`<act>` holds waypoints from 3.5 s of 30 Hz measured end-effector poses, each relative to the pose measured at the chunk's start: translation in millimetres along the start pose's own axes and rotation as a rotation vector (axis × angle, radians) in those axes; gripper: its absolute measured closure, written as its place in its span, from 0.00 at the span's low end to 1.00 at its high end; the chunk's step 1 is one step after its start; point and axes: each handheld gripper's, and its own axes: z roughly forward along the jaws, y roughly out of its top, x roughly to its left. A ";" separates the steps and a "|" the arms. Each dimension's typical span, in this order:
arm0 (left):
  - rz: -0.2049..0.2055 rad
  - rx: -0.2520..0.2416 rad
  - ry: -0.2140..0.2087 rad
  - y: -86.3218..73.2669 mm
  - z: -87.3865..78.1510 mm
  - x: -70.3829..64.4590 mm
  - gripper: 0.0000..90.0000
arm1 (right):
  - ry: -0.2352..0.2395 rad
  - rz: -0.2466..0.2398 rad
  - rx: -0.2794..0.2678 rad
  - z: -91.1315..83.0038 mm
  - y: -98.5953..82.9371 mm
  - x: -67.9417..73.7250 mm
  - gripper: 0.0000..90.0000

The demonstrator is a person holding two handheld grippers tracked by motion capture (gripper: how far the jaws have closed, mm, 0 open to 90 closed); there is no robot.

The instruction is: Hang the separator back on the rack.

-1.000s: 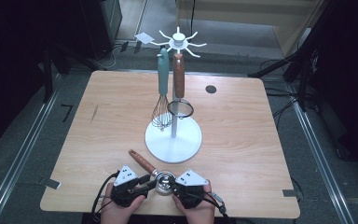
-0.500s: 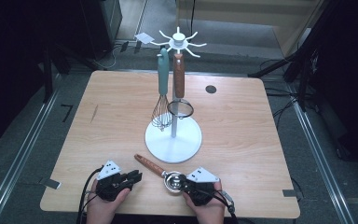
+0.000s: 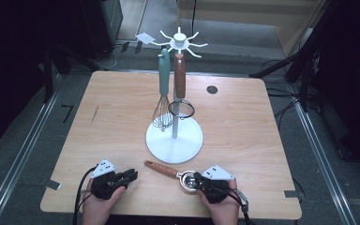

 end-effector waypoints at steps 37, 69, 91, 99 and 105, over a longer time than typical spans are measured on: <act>-0.173 -0.136 0.026 -0.4 -33.1 82.5 0.60 | 0.243 -0.206 0.064 30.7 46.7 15.2 0.64; -0.152 -0.103 0.032 -0.2 -26.2 79.0 0.59 | 0.322 -0.308 0.106 21.8 40.1 29.3 0.68; -0.149 -0.094 0.034 0.0 -25.6 78.8 0.59 | 0.249 -0.343 0.455 27.6 68.9 50.7 0.70; -0.139 -0.090 0.038 -0.1 -24.8 77.8 0.59 | 0.203 -0.354 0.487 34.6 68.2 61.4 0.72; -0.136 -0.093 0.033 -0.3 -24.9 77.7 0.57 | 0.159 -0.339 0.482 36.1 68.8 64.1 0.77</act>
